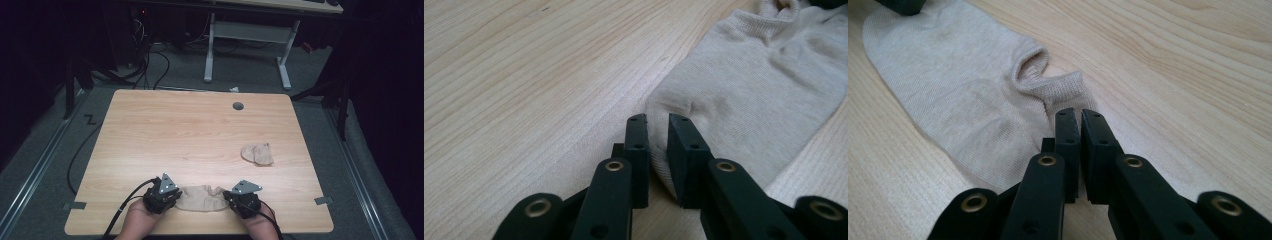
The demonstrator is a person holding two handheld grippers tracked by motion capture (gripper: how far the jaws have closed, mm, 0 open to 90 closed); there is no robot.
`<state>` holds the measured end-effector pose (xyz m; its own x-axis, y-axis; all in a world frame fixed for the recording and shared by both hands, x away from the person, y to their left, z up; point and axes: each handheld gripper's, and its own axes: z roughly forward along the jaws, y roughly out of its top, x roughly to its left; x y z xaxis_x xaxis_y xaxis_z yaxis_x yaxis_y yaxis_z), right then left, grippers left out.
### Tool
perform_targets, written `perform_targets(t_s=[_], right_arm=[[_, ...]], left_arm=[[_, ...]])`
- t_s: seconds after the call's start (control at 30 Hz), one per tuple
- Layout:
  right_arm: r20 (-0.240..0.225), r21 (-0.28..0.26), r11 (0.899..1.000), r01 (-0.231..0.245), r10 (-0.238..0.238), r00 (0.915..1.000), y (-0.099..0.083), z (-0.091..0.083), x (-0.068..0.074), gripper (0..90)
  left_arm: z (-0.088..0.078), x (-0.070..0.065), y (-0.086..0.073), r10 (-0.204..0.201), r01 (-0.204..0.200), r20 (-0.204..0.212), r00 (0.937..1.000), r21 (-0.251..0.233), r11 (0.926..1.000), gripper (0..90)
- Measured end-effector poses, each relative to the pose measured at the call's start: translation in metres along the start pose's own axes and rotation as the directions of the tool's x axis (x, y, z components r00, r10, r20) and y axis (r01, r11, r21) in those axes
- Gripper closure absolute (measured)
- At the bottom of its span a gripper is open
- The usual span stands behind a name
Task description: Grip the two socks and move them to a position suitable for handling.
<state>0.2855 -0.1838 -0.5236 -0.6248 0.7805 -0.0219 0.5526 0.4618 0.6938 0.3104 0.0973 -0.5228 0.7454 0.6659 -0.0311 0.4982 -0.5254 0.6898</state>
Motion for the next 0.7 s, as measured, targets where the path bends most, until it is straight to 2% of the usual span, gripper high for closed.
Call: perform_targets(t_s=[0.03,0.07,0.17,0.2,0.23,0.27,0.3,0.37,0.4,0.47,0.5,0.53,0.57,0.6,0.63,0.67,0.7], right_arm=[[-0.001,-0.001,1.000,0.004,-0.004,1.0000,0.000,0.000,0.001,86.4],[0.000,0.001,1.000,0.010,-0.010,1.0000,0.000,0.000,0.001,86.3],[-0.001,-0.007,1.000,0.017,-0.017,0.9999,0.002,0.000,0.001,83.7],[0.002,-0.014,1.000,0.013,-0.013,0.9999,0.003,-0.001,0.002,82.3],[0.000,-0.042,0.999,0.006,-0.006,1.0000,0.004,-0.003,0.001,76.8],[0.000,-0.042,0.999,0.006,-0.006,1.0000,0.004,-0.003,0.001,76.8],[-0.001,-0.049,0.999,-0.007,0.007,1.0000,0.005,-0.004,0.000,74.3],[0.003,-0.059,0.998,-0.002,0.002,1.0000,0.005,-0.004,-0.002,72.2],[0.003,-0.059,0.998,-0.002,0.002,1.0000,0.005,-0.004,-0.002,72.2],[0.015,-0.082,0.997,-0.011,0.012,0.9998,0.004,-0.005,-0.007,68.7],[0.023,-0.085,0.996,-0.021,0.023,0.9995,0.004,-0.005,-0.009,67.2],[0.033,-0.088,0.996,-0.026,0.029,0.9990,0.004,-0.005,-0.012,64.9],[0.050,-0.089,0.995,-0.034,0.039,0.9980,0.005,-0.004,-0.015,61.7],[0.075,-0.089,0.995,-0.042,0.048,0.9960,0.006,-0.003,-0.020,59.9],[0.075,-0.089,0.995,-0.042,0.048,0.9960,0.006,-0.003,-0.020,59.9],[0.092,-0.094,0.994,-0.059,0.068,0.9935,0.009,-0.003,-0.025,59.8],[0.133,-0.117,0.989,-0.090,0.106,0.9855,0.017,-0.003,-0.040,59.5]], left_arm=[[0.000,-0.001,-0.001,-0.006,0.006,-0.001,1.0000,-0.001,1.0000,78.9],[-0.002,0.002,0.000,0.040,-0.039,-0.014,0.9991,0.014,0.9991,78.7],[-0.003,0.001,0.000,0.040,-0.040,-0.039,0.9985,0.009,0.9992,76.6],[-0.005,0.001,0.000,0.041,-0.042,-0.057,0.9975,-0.009,0.9991,74.1],[-0.010,0.001,0.001,0.024,-0.027,-0.079,0.9966,-0.038,0.9989,70.2],[-0.010,0.001,0.001,0.024,-0.027,-0.079,0.9966,-0.038,0.9989,68.7],[-0.020,0.004,0.003,0.017,-0.025,-0.112,0.9936,-0.070,0.9972,66.3],[-0.034,0.008,0.004,0.003,-0.017,-0.134,0.9910,-0.103,0.9945,63.2],[-0.034,0.008,0.004,0.003,-0.017,-0.134,0.9910,-0.103,0.9945,62.3],[-0.054,0.019,0.002,-0.021,-0.003,-0.168,0.9855,-0.143,0.9897,59.8],[-0.059,0.024,-0.001,-0.030,0.003,-0.178,0.9836,-0.149,0.9888,58.8],[-0.059,0.024,-0.001,-0.030,0.003,-0.178,0.9836,-0.149,0.9888,58.5],[-0.063,0.036,-0.009,-0.069,0.040,-0.179,0.9813,-0.162,0.9860,58.0],[-0.062,0.042,-0.011,-0.088,0.059,-0.178,0.9800,-0.162,0.9850,57.5],[-0.062,0.042,-0.011,-0.088,0.059,-0.178,0.9800,-0.162,0.9850,57.1],[-0.061,0.047,-0.013,-0.096,0.066,-0.184,0.9781,-0.162,0.9846,57.1],[-0.059,0.054,-0.014,-0.097,0.066,-0.198,0.9753,-0.157,0.9853,55.0]])
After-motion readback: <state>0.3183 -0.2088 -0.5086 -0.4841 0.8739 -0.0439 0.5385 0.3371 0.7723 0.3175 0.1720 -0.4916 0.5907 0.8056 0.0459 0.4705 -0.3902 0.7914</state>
